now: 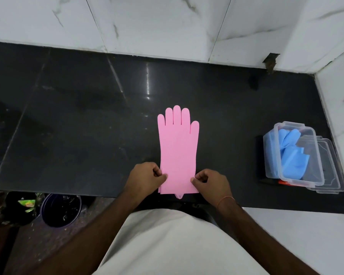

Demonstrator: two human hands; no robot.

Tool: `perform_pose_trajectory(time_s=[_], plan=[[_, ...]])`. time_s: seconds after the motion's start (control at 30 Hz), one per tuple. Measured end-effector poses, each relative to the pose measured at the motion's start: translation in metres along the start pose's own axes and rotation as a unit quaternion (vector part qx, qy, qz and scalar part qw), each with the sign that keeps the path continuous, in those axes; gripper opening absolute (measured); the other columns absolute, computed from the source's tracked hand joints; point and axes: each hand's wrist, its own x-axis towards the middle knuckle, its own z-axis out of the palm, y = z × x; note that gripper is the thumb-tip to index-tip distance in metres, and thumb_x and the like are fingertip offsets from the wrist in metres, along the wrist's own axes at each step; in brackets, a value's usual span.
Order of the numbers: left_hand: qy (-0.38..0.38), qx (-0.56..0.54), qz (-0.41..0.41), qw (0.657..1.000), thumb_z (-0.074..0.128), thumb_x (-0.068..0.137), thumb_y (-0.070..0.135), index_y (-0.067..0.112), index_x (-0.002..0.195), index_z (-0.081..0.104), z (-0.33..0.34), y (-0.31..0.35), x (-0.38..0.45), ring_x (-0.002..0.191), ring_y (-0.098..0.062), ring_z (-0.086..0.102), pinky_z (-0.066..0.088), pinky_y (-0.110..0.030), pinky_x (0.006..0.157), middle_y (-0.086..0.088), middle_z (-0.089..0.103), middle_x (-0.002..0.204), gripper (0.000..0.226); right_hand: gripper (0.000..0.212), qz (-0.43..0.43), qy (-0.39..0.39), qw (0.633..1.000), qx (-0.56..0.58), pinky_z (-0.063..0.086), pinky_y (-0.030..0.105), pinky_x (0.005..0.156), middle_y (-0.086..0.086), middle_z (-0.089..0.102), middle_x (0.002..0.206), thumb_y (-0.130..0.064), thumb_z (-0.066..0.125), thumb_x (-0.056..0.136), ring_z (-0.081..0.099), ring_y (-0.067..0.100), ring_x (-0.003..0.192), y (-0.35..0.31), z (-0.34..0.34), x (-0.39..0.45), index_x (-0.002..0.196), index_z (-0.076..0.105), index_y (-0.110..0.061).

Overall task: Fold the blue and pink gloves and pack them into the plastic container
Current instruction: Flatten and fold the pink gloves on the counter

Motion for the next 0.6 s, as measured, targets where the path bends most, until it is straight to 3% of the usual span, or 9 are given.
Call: perform_pose_trajectory(time_s=[0.2,0.43,0.6], plan=[[0.009,-0.018,-0.002,1.000,0.081,0.091,0.035,0.031,0.070,0.065,-0.0002,-0.0026,-0.0002,0.065,0.002,0.062,0.036,-0.013,0.054,0.016,0.068,0.069,0.027,0.022,0.006,-0.008,1.000,0.000,0.055,0.026,0.077,-0.015,0.074,0.076,-0.046,0.083,0.082,0.068,0.002,0.076,0.0015,-0.0005,0.0013,0.073,0.072,-0.029],[0.007,-0.012,-0.012,1.000,0.085,0.088,0.038,0.031,0.072,0.067,0.0010,-0.0032,0.0009,0.064,0.001,0.064,0.039,-0.013,0.053,0.017,0.068,0.068,0.026,0.021,0.011,-0.009,1.000,0.000,0.057,0.027,0.076,-0.016,0.072,0.075,-0.044,0.083,0.082,0.066,0.001,0.075,0.0014,-0.0014,0.0045,0.073,0.071,-0.030],[-0.004,0.027,-0.018,0.999,0.086,0.087,0.048,0.035,0.076,0.063,-0.0065,-0.0029,0.0046,0.068,-0.001,0.066,0.046,-0.020,0.056,0.016,0.070,0.073,0.029,0.022,0.004,-0.022,1.000,-0.002,0.055,0.024,0.077,-0.016,0.070,0.075,-0.037,0.086,0.083,0.065,0.000,0.073,0.0003,-0.0020,0.0046,0.084,0.063,-0.035]])
